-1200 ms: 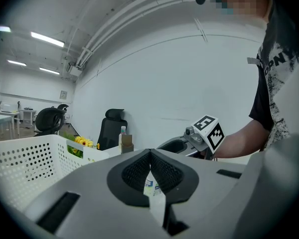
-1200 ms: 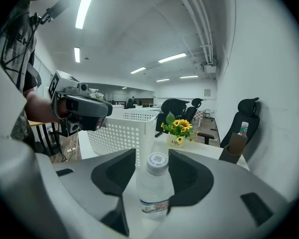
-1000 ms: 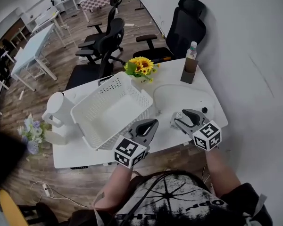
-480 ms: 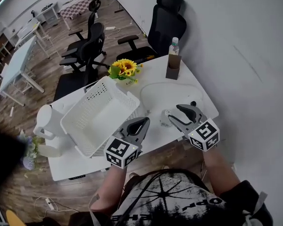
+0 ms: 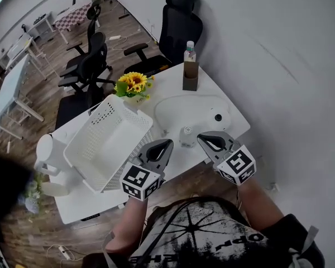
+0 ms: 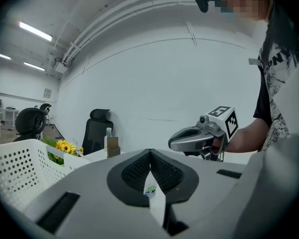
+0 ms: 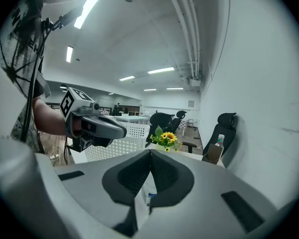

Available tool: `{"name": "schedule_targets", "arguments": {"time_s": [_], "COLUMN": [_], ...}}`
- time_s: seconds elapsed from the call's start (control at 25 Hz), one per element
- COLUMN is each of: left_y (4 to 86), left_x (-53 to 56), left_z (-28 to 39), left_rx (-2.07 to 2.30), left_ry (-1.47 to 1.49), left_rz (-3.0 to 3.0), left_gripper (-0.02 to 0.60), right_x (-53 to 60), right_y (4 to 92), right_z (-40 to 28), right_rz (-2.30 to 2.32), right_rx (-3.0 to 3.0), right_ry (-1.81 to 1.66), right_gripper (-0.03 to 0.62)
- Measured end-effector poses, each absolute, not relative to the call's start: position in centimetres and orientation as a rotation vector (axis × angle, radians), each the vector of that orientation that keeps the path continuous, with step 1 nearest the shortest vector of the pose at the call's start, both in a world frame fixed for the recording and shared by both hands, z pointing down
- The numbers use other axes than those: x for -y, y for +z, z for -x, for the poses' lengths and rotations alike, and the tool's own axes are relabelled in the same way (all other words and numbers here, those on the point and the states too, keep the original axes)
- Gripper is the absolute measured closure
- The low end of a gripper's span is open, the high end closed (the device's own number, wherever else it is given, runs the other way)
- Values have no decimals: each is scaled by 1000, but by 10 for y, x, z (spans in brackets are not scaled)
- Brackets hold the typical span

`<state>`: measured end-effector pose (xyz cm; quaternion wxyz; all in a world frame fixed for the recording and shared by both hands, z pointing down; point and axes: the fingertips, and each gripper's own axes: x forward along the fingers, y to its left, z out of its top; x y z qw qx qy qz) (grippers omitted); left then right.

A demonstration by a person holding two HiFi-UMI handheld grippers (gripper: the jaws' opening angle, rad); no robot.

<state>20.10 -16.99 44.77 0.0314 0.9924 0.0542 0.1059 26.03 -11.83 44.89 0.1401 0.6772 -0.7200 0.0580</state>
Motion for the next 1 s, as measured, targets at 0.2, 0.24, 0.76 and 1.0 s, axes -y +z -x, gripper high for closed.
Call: {"name": "schedule_targets", "arguments": {"time_s": [0.2, 0.24, 0.76, 1.0], "left_y": [447, 446, 450, 450], "left_x": [163, 163, 162, 162], "left_z": [-204, -205, -208, -209], "left_rx": [-189, -192, -207, -217], "left_ry": [325, 324, 339, 342], "left_rz": [-3058, -3057, -3055, -3056], "left_gripper": [572, 572, 572, 571], "right_x": [114, 114, 113, 110], "right_y": [452, 452, 457, 459], "right_z": [-260, -260, -263, -265], "right_rz": [-1926, -1923, -1921, -1935], "right_rx": [2047, 2044, 2022, 2014], "right_ry": [176, 177, 178, 186], "right_gripper": [572, 572, 574, 574]}}
